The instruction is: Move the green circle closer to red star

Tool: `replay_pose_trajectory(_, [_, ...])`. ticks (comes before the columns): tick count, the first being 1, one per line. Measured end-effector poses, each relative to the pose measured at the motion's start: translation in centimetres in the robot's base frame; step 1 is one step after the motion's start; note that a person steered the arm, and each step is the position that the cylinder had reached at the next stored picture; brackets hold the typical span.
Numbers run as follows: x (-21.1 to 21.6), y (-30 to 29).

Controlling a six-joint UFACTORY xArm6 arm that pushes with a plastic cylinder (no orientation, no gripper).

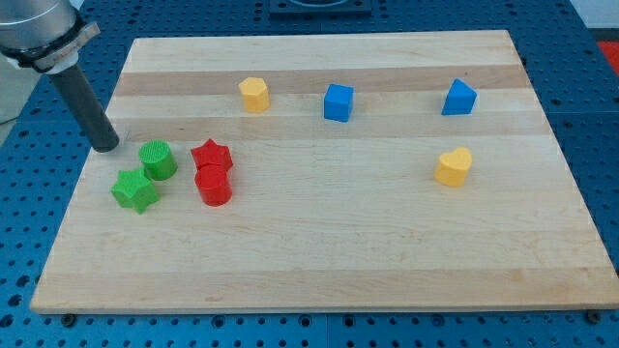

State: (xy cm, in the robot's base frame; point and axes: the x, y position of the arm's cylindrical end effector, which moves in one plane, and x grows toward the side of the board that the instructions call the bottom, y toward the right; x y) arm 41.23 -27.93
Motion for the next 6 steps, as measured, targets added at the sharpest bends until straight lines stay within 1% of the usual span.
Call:
replay_pose_trajectory(2, [1.2,4.4])
replay_pose_trajectory(3, [1.4,4.0])
replay_pose_trajectory(4, [2.0,0.7])
replay_pose_trajectory(5, [3.4,1.2])
replay_pose_trajectory(6, [3.0,3.9])
